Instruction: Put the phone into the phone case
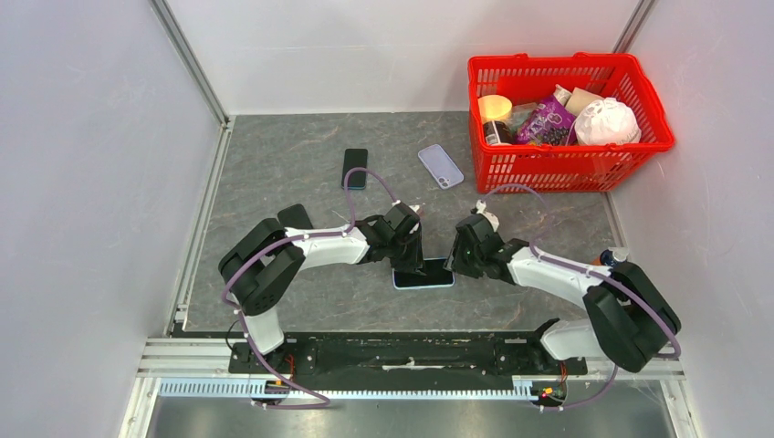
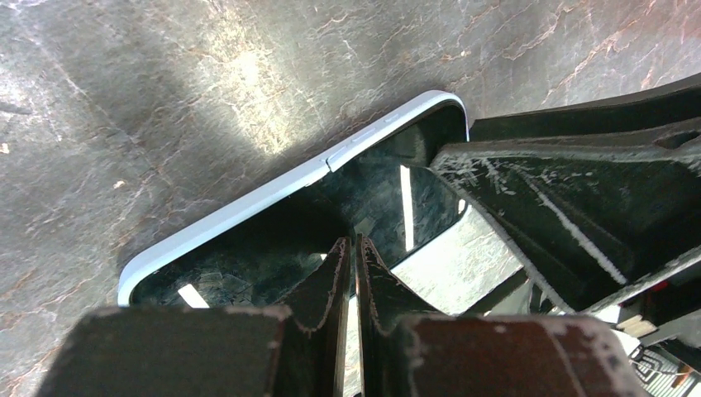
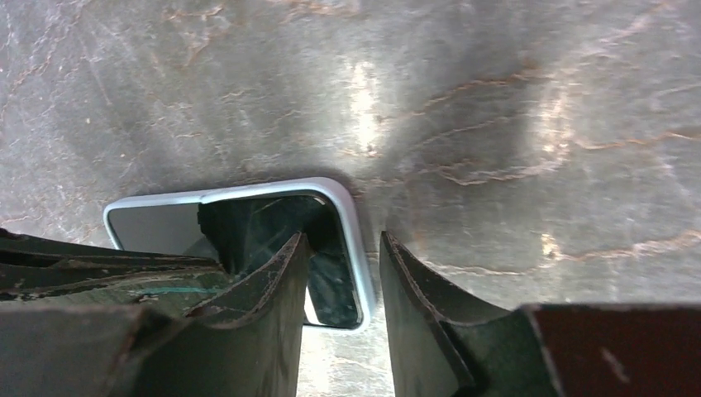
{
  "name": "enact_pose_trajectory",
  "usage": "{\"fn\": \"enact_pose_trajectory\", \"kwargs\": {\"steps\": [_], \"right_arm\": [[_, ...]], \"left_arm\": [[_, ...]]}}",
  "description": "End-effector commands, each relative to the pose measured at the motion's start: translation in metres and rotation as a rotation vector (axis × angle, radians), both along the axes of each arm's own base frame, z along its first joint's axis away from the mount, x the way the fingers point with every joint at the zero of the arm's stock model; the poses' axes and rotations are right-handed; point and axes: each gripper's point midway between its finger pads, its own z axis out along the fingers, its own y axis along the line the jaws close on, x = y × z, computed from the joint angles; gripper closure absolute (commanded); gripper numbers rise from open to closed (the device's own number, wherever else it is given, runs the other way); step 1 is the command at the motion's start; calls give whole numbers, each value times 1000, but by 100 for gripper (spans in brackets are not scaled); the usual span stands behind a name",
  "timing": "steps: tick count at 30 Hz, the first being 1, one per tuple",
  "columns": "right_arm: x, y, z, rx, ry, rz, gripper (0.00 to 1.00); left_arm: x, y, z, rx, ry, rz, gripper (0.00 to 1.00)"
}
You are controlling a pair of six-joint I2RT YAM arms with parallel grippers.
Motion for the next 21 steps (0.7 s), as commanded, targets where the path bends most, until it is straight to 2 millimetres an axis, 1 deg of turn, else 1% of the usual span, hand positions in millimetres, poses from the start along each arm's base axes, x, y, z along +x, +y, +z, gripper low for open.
{"fn": "enact_pose_trajectory", "kwargs": {"steps": [1,2,5,8,11,15,17,18,20,21], "right_arm": [[-37,-18,-35,-162,151,58,58],[-40,-19,-37,-190,164,63,59],[-47,-28,-44,-283,205,54,66],[-53,-32,-51,-310,243,44,73],[-59,-34,-58,-359,282,48,83],[-68,-31,-72,-447,323,77,87],[-73,-29,-79,-466,340,90,87],[-75,-28,-82,-466,349,94,86],[-78,-25,-82,-438,350,92,76],[-77,-23,-78,-423,337,89,71]], "left_arm": [[-8,43,-43,199,35,14,87],[-8,44,-43,200,36,16,87],[-6,43,-42,197,34,20,87],[-6,43,-42,196,35,19,87],[-6,43,-42,196,34,20,87],[-5,43,-42,197,35,18,87],[-4,43,-40,194,32,21,87],[-3,43,-39,191,30,22,87],[-1,44,-36,186,24,27,87],[0,44,-34,182,20,28,87]]}}
